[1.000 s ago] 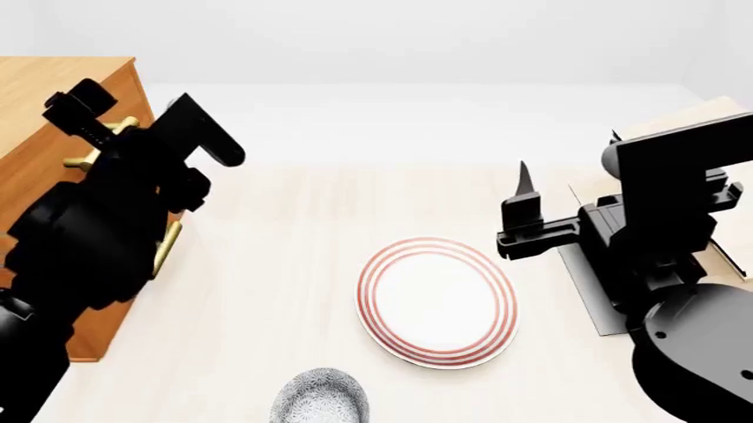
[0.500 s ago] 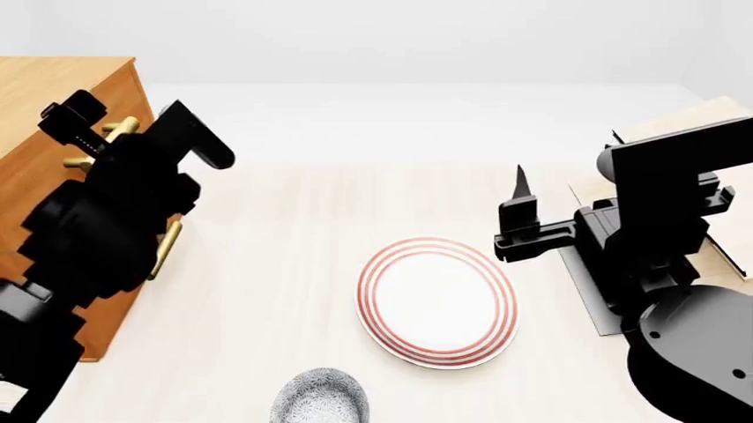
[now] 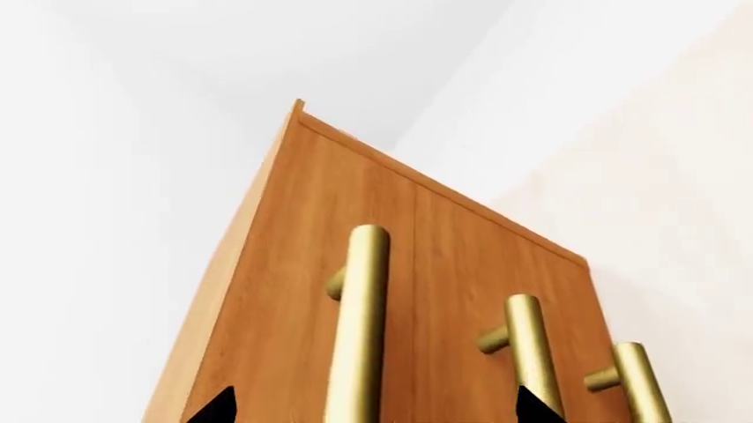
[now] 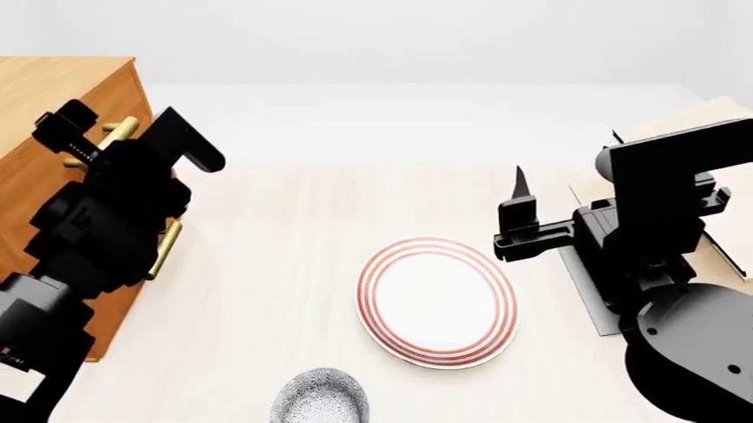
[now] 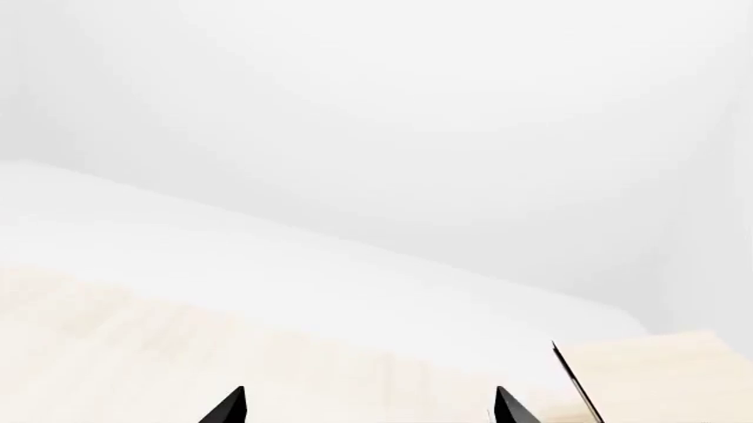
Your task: Open the top drawer of the cabinet and put the bowl in it.
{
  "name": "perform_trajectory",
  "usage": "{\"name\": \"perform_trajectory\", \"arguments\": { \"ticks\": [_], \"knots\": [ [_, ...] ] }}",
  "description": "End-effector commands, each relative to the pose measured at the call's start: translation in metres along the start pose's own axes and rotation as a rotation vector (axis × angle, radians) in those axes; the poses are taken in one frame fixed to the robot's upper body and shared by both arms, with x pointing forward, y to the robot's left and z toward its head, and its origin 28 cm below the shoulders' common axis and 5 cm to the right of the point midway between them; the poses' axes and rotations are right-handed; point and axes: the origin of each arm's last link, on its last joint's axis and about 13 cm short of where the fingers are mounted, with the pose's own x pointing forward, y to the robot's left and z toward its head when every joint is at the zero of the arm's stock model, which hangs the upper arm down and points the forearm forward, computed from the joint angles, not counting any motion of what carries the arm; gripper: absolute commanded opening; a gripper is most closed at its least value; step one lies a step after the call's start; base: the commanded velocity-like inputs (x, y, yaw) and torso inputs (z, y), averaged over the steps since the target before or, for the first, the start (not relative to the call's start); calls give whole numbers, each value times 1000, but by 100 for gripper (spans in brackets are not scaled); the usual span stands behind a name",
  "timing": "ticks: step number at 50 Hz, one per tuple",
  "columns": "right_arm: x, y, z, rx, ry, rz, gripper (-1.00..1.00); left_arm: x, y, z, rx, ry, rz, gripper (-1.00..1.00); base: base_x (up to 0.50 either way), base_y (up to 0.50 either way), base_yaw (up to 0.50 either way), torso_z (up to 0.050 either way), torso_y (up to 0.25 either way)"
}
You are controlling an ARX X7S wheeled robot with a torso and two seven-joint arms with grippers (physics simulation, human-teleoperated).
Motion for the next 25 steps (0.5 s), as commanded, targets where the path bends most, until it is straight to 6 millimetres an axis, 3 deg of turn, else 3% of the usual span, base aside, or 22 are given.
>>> {"name": "perform_trajectory", "arguments": {
  "ticks": [1, 25],
  "knots": [
    [2, 1, -1, 4, 5, 0, 100, 5, -3, -6, -3, 23, -1, 100, 0, 0, 0, 0, 0],
    [3, 4, -3, 4, 11, 9, 100, 12, -4, -22, -34, 83, 18, 100, 0, 0, 0, 0, 0]
  ]
}}
